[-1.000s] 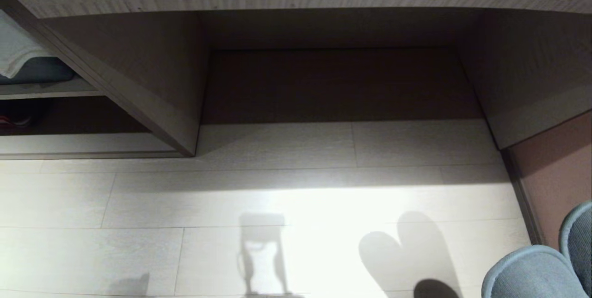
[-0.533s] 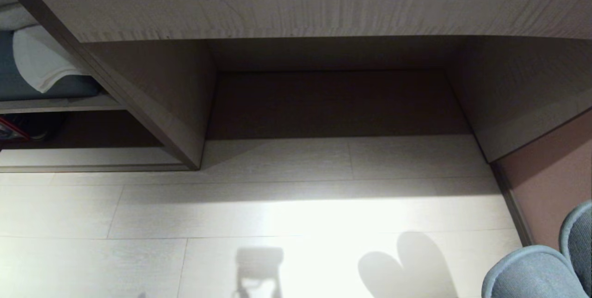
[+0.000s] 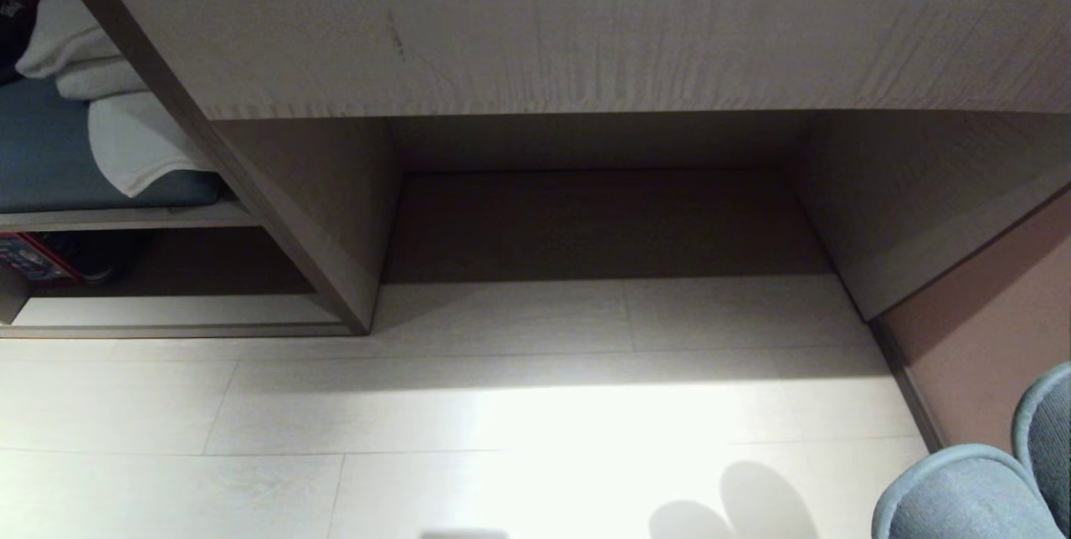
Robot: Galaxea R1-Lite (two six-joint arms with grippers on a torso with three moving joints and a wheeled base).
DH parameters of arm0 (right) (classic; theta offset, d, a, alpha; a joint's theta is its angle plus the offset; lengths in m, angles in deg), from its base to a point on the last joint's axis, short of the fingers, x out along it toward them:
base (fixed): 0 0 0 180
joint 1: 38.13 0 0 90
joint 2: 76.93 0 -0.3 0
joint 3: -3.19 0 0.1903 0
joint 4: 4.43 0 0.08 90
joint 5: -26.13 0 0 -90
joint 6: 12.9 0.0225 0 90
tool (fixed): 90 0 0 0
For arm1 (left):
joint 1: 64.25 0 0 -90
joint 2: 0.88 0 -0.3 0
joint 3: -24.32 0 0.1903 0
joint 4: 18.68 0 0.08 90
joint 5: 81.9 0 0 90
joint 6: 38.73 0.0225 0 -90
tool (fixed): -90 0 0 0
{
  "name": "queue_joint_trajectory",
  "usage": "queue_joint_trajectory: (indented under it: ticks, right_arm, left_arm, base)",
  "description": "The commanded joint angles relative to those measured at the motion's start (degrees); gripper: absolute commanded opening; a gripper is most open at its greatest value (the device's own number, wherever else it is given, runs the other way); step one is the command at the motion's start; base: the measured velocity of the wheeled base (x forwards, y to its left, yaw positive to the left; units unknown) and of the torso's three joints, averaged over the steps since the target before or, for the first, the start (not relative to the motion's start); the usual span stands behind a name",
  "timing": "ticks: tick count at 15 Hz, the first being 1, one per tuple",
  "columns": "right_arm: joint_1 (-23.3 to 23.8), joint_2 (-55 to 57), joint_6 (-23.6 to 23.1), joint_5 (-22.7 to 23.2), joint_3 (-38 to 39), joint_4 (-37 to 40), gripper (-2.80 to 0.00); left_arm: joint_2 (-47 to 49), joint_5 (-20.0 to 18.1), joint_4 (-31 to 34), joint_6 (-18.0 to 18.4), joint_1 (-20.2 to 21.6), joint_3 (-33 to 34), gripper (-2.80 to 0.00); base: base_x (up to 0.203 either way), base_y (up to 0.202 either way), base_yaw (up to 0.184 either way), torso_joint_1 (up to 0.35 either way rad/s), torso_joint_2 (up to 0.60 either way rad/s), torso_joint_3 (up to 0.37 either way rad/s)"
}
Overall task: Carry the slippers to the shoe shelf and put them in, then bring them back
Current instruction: Place the slippers into the shoe cabinet
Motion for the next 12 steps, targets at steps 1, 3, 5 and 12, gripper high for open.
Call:
queue_joint_trajectory:
  ticks: [1, 3, 5, 12]
  right_arm:
    - [-0.02, 0.07, -0.05, 0.02, 0.00, -0.09, -2.80]
    - [-0.02, 0.07, -0.05, 0.02, 0.00, 0.00, -2.80]
    - [-0.02, 0.07, -0.05, 0.02, 0.00, 0.00, -2.80]
    - [-0.02, 0.07, -0.05, 0.02, 0.00, 0.00, -2.80]
  left_arm:
    - [0.09, 0.01, -0.12, -0.03, 0.01, 0.00, -2.80]
    - [0.09, 0.01, -0.04, -0.03, 0.01, 0.00, -2.80]
    - [0.09, 0.01, -0.04, -0.03, 0.01, 0.00, -2.80]
    - [0.08, 0.01, -0.04, -0.03, 0.01, 0.00, -2.80]
  base:
    - [0.000, 0.000, 0.000, 0.004, 0.00, 0.206]
    - [0.000, 0.000, 0.000, -0.001, 0.00, 0.203]
    - [0.000, 0.000, 0.000, 0.001, 0.00, 0.206]
    - [0.000, 0.000, 0.000, 0.002, 0.00, 0.201]
